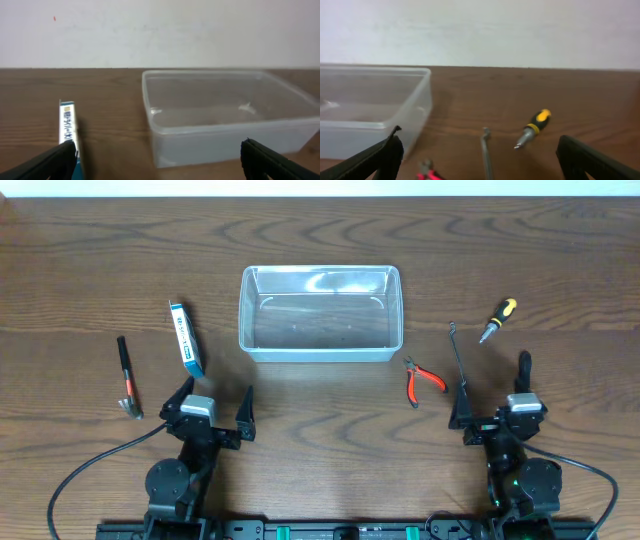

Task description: Pack container

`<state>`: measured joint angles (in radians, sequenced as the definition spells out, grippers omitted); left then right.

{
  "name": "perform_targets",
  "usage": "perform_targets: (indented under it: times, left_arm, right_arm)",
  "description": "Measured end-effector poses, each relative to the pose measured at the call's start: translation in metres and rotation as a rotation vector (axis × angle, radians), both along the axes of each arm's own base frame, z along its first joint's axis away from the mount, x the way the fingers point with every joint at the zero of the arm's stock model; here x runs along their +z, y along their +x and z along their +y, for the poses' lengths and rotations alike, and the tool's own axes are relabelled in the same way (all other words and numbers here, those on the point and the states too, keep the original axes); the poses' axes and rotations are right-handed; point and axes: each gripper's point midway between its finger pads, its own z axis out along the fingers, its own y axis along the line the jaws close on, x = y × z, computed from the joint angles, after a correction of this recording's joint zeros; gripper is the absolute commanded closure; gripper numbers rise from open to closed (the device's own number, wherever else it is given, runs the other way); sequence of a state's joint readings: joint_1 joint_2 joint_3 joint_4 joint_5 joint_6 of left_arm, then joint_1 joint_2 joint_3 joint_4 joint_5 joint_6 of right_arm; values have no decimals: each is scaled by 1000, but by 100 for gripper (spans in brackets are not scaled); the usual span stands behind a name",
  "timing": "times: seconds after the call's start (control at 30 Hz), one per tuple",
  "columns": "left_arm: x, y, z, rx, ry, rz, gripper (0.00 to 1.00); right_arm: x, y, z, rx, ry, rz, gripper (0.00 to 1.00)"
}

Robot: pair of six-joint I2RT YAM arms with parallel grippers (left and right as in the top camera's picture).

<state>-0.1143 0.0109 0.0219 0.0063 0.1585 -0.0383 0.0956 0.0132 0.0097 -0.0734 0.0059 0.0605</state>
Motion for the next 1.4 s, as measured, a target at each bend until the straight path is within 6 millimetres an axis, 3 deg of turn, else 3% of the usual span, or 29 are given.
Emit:
perform_targets:
  times: [0.1, 0.17, 0.4, 0.5, 0.6, 0.8, 0.97, 1.07, 1.2, 1.27, 1.4]
  left_arm:
    - [2, -3, 1, 13, -83, 57, 2]
    - [13, -9, 5, 37, -113, 112, 2]
    - [115, -22, 32, 194, -75, 272, 2]
    - [128, -14, 41, 260, -23, 434, 2]
    - [125, -3, 45, 298, 36, 627, 2]
    - [99, 17, 47, 325, 141, 1000, 2]
    - [96, 51, 50, 344, 118, 994, 2]
    - [100, 68, 70, 424, 46, 951, 2]
    - [96, 83, 104, 530, -42, 933, 2]
    - [86, 90, 114, 560, -59, 957, 2]
    - [52, 109, 117, 551, -44, 1050, 2]
  right_arm:
    - [-1, -1, 9, 46, 71, 22, 1]
    - [-2, -3, 15, 76, 103, 63, 1]
    - [33, -4, 23, 109, 119, 238, 1]
    - [34, 0, 24, 105, 113, 396, 1]
    - [25, -1, 23, 89, 96, 598, 1]
    - [7, 0, 7, -20, 24, 946, 1]
    - [-24, 0, 6, -37, 3, 1122, 1]
    - [-35, 1, 6, -42, 3, 1172, 1]
    - [-36, 5, 7, -43, 6, 1165, 1]
    - [-35, 7, 7, -43, 8, 1155, 1]
    - [-34, 9, 7, -43, 11, 1145, 1]
